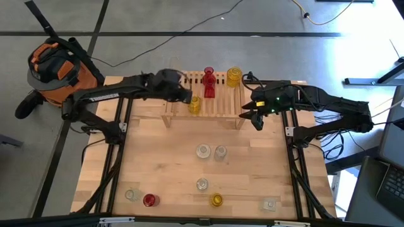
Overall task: Sort vases onto shelf
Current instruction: Put the yellow vase on the shelf align with the other yellow vase
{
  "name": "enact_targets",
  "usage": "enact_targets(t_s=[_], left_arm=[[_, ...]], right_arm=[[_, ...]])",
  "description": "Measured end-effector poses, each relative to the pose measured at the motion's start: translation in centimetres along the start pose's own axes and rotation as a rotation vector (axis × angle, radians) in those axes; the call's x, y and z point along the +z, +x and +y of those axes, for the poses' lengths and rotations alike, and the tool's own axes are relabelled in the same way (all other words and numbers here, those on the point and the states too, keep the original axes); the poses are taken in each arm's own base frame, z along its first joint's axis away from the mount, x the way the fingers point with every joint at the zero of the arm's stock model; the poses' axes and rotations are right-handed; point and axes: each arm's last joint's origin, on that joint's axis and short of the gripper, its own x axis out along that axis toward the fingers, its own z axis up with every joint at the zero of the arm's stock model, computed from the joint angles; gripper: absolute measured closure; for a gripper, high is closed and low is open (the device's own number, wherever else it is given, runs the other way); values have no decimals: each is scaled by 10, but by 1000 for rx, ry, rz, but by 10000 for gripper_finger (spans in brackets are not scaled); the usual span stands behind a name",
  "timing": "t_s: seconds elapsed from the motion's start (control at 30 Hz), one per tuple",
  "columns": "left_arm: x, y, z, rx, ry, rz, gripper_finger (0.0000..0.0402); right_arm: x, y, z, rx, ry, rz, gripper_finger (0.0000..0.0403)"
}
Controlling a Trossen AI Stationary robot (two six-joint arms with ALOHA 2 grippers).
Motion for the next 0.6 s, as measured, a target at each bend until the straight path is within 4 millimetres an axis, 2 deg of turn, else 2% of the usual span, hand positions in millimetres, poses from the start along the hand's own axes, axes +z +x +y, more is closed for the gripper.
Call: enact_targets(t_s=[0.1,0.2,0.6], left_arm=[[-16,-5,-4,84,35,-5,393],[-24,-6,-9,82,60,12,398],[-56,19,-19,163,83,128,401]], right_arm=[[0,0,0,0,-10,-4,242],[1,1,0,-17,-25,-15,242],[3,1,0,-11,-36,-33,242]])
